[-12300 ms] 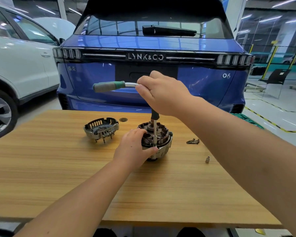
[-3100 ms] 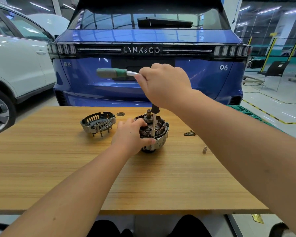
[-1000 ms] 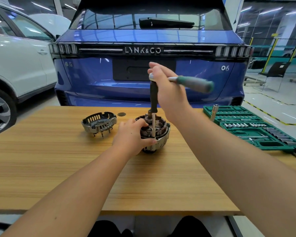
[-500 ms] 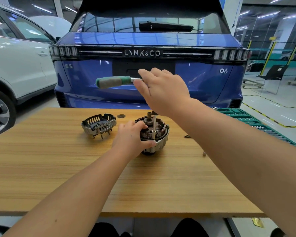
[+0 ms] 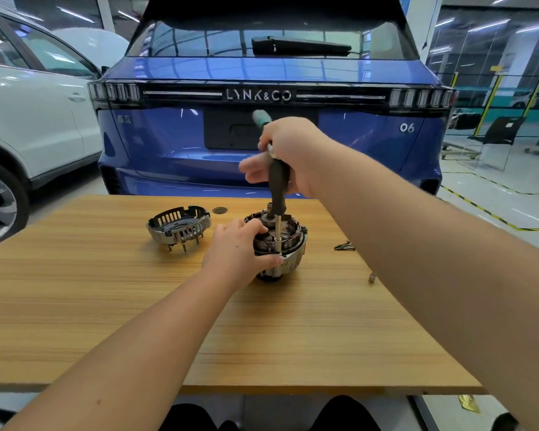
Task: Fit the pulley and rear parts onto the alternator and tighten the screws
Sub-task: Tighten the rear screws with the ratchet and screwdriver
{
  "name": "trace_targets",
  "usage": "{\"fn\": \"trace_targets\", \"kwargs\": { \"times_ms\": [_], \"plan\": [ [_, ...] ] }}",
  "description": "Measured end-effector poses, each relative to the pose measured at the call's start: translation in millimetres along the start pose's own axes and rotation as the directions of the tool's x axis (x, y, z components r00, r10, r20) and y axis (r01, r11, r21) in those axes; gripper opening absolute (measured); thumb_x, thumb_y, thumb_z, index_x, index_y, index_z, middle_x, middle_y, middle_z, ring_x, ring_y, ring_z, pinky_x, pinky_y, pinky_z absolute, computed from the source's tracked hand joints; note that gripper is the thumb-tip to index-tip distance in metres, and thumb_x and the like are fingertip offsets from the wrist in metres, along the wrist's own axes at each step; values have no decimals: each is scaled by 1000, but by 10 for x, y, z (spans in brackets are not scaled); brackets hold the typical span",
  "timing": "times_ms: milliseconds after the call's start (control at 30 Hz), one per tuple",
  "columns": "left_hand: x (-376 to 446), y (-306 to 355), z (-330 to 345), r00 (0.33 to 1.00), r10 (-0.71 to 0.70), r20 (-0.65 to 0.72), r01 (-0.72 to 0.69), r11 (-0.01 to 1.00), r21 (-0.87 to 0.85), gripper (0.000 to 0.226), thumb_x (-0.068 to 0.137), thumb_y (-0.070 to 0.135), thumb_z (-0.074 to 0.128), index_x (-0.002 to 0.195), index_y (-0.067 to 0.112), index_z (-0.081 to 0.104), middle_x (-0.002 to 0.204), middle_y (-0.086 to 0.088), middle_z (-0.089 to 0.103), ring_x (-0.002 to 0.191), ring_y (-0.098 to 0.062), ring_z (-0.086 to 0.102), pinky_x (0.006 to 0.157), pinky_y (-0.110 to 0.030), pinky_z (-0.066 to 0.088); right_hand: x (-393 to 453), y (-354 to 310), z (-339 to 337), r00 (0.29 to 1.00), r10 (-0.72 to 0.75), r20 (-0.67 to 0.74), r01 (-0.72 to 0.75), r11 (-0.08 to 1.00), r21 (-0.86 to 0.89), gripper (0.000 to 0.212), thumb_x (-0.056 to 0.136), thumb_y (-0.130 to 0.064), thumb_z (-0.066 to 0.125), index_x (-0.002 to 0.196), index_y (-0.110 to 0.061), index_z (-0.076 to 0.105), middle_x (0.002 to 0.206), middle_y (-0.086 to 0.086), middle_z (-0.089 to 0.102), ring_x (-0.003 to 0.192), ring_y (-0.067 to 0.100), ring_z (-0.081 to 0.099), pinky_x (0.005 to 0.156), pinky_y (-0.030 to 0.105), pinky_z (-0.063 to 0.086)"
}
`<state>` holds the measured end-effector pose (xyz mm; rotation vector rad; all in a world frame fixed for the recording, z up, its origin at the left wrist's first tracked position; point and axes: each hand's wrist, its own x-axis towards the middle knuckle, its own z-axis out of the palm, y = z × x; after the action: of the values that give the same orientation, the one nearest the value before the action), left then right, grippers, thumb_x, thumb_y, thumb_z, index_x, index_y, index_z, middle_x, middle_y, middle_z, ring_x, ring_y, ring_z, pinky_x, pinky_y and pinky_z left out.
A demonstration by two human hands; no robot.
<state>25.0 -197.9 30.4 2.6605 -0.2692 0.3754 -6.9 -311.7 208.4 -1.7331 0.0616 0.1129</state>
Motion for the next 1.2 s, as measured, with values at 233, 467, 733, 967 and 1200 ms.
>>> {"fn": "trace_targets", "kwargs": {
  "times_ms": [233, 467, 733, 967, 1200],
  "plan": [
    [20, -10, -7, 1000, -13, 12, 14, 1000, -9, 70, 75, 68, 71, 135, 42, 46, 127, 9, 47, 124, -19, 33, 80, -35, 36, 202, 376, -194, 997, -9, -80, 61, 733, 677, 34, 102, -31, 54, 125, -7, 63, 108, 2, 74, 99, 18, 68, 82, 35, 47],
    [7, 8, -37, 1000, -12, 25, 12, 1000, -15, 70, 77, 65, 72, 137, 40, 46, 130, 8, 47, 127, -21, 33, 84, -35, 35, 280, 666, -182, 852, -401, -336, 500, 814, 296, 16, 96, -44, 62, 94, -33, 73, 77, -14, 72, 77, 0, 68, 74, 28, 56],
    [-11, 13, -36, 1000, -9, 17, 9, 1000, -29, 69, 77, 66, 72, 136, 39, 48, 127, 8, 46, 124, -20, 32, 85, -34, 33, 266, 678, -178, 231, -969, 83, 641, 88, -763, 21, 93, -8, 58, 103, -3, 75, 118, 10, 71, 108, 34, 62, 83, 39, 53],
    [-28, 20, -32, 1000, -2, 14, 2, 1000, 0, 70, 78, 67, 70, 137, 38, 47, 131, 5, 47, 126, -22, 33, 85, -35, 37, 200, 413, -160, 511, -788, 343, 414, -124, -902, 49, 105, -53, 28, 123, -19, 59, 105, 1, 59, 96, 24, 53, 71, 35, 40],
    [-19, 6, -11, 1000, 5, 5, -5, 1000, -1, 69, 78, 68, 69, 137, 38, 46, 129, 6, 48, 123, -20, 34, 82, -33, 34, 189, 24, -162, 840, -520, 155, 333, 268, -904, 40, 104, -35, 38, 70, -17, 51, 66, 2, 62, 55, 20, 54, 46, 27, 36]
  ]
}}
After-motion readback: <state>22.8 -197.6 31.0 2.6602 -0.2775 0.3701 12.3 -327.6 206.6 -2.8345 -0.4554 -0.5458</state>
